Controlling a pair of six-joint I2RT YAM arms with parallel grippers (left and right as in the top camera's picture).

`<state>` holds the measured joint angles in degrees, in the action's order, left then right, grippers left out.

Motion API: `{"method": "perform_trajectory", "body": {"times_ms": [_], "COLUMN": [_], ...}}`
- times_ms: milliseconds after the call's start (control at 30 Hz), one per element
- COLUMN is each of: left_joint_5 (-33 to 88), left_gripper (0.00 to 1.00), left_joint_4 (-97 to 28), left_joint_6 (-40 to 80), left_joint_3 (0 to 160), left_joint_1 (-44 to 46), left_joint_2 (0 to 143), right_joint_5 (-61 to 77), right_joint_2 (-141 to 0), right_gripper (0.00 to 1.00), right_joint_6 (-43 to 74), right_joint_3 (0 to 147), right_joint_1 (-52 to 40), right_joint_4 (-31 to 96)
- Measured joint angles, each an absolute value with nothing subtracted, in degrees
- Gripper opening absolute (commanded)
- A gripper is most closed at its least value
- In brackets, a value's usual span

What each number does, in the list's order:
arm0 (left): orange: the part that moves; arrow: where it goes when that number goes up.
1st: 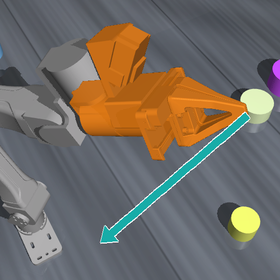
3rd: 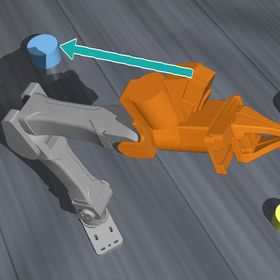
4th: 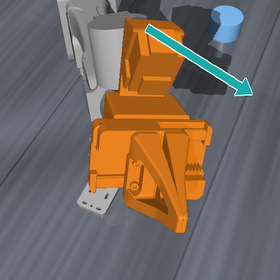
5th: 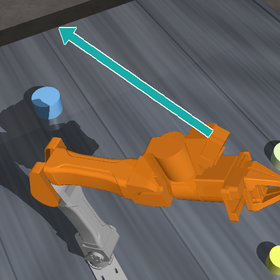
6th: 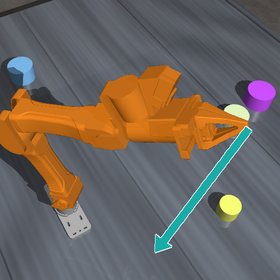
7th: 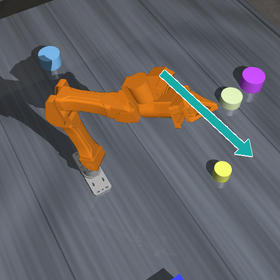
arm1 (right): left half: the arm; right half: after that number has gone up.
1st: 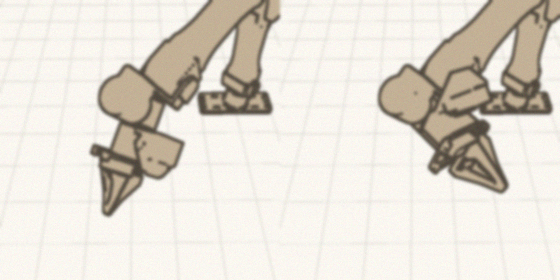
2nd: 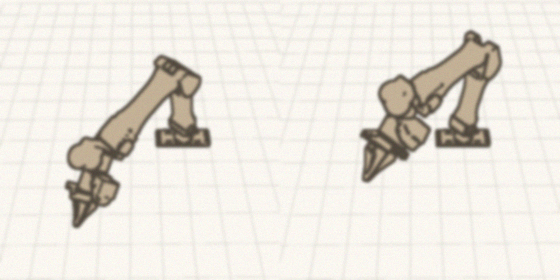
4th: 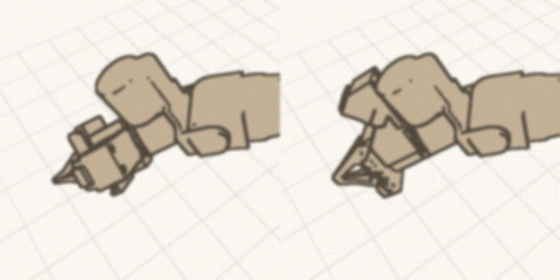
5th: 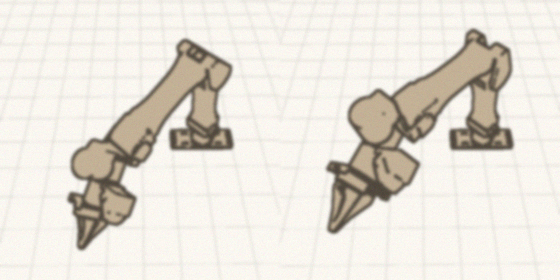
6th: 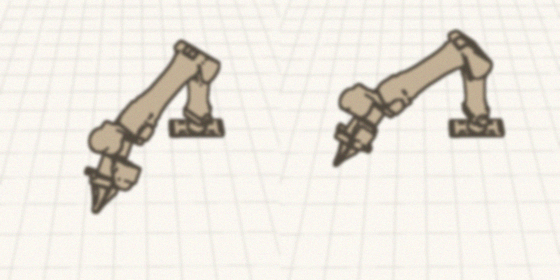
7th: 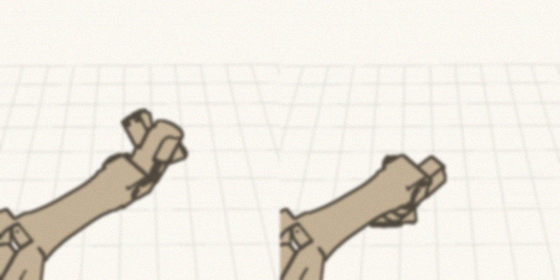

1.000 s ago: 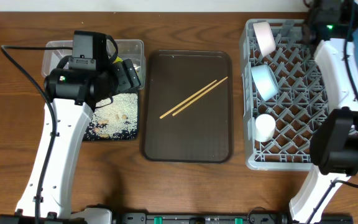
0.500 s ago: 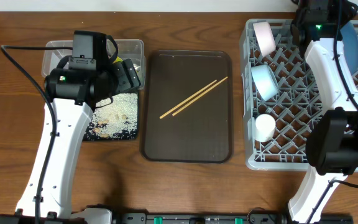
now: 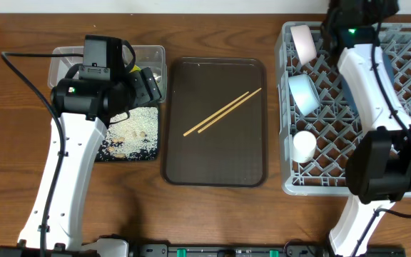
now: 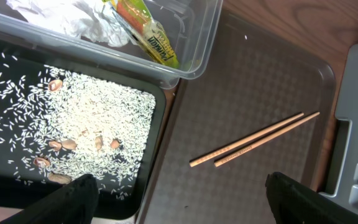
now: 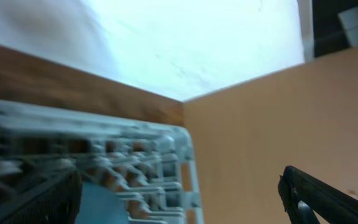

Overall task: Sort waste into correct bins and load items into the dishwasher rack
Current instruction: 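Lift the blue plate with the right gripper and set it in the rack, then reach the right gripper to the wooden chopsticks on the brown tray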

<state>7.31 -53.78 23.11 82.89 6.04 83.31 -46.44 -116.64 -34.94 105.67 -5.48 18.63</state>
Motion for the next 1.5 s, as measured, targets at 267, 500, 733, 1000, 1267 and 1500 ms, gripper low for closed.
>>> {"method": "perform_trajectory", "body": {"times_ms": [267, 500, 733, 1000, 1267, 1500], "left_joint_5": [7.3, 7.3, 7.3, 7.3, 7.3, 7.3], "left_gripper": [0.89, 0.89, 0.89, 0.89, 0.89, 0.89], "left_joint_4": [-53.8, -53.8, -53.8, -53.8, -53.8, -53.8], "left_joint_6": [23.1, 23.1, 23.1, 23.1, 23.1, 23.1], "left_joint_3": [82.9, 82.9, 82.9, 82.9, 82.9, 82.9], "left_joint_1": [6.0, 6.0, 6.0, 6.0, 6.0, 6.0], "left_joint_2": [83.3, 83.3, 83.3, 83.3, 83.3, 83.3], "right_joint_5": [-41.5, -24.1, -5.4, 0.3, 2.2, 2.7], "right_joint_2": [-114.5, -110.5, -110.0, -115.5, -125.7, -130.3], "right_gripper": [0.99, 0.99, 0.76, 0.5, 0.46, 0.46], "right_joint_6": [-23.4, -5.8, 12.4, 29.5, 40.5, 43.2], "right_joint_3": [105.7, 105.7, 105.7, 105.7, 105.7, 105.7], "right_joint_1": [-11.6, -18.4, -24.3, -30.0, -33.3, -33.2], "right_joint_4": [26.0, 42.5, 52.1, 59.1, 60.5, 59.7]}}
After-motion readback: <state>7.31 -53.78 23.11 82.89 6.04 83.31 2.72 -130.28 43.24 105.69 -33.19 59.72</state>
